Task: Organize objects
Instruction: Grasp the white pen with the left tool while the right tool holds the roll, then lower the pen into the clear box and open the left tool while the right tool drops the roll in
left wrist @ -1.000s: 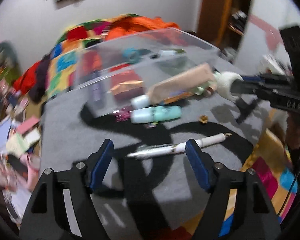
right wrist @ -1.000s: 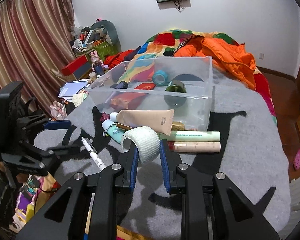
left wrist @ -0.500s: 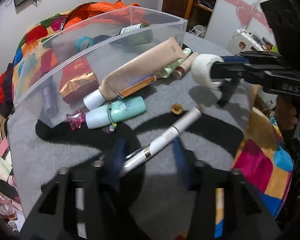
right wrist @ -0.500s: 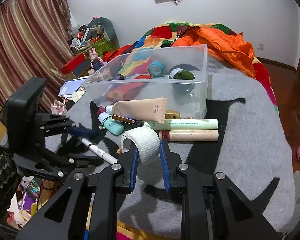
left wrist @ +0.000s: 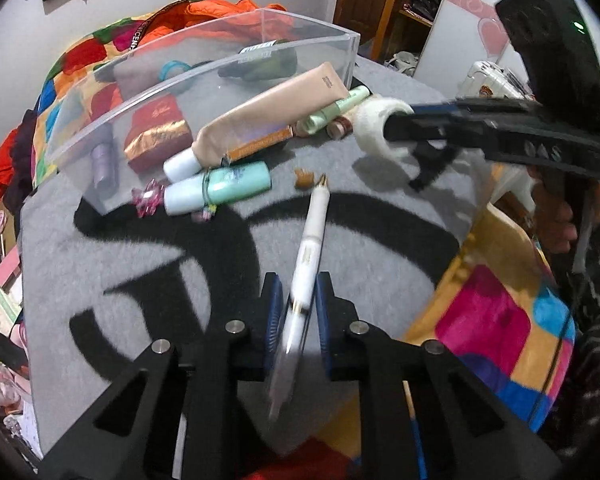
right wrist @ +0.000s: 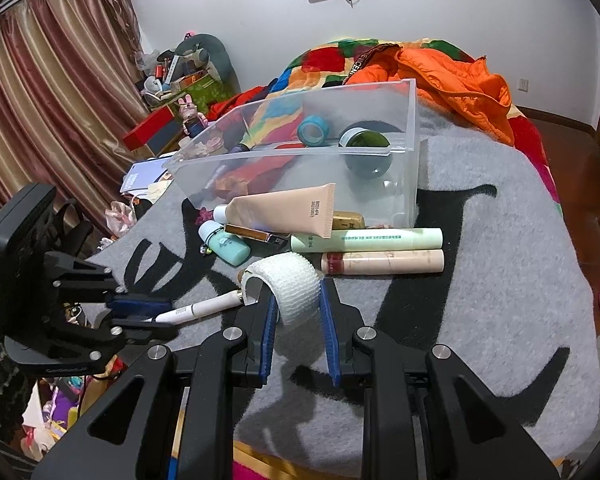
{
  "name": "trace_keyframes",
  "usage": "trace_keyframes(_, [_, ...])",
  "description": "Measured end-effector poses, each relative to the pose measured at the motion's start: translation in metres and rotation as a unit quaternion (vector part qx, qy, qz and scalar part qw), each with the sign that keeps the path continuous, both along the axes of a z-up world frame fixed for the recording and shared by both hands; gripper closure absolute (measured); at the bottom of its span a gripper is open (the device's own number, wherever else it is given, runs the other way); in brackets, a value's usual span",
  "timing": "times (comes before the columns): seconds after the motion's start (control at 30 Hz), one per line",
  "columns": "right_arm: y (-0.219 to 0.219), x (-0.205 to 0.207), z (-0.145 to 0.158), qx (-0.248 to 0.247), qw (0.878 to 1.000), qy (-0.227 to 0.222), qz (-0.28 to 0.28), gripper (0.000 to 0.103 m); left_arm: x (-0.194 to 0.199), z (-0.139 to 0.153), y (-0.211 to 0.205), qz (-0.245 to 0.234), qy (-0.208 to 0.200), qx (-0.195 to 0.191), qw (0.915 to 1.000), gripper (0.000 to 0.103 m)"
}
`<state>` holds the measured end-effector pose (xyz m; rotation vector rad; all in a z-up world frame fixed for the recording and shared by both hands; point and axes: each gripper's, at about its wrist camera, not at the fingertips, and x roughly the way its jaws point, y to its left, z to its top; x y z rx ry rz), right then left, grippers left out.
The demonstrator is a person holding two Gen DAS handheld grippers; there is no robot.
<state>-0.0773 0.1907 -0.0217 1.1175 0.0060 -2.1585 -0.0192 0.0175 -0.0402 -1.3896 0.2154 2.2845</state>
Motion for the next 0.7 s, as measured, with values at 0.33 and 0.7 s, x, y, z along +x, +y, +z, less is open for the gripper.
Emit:
trace_keyframes(0.33, [0.004,0.004,0.004,-0.004,1.0,0.002,-0.009,0.084,0.006,0.003,0.014,0.021,0.037,-0.004,0.9991,0.093])
trace_keyframes(0.7, [0.001,0.0,0.029,-0.021,0.999,0.034,-0.014,0.084,0.009,0.043,-0.019,0.089,0.09,0.027,0.9915,0.093])
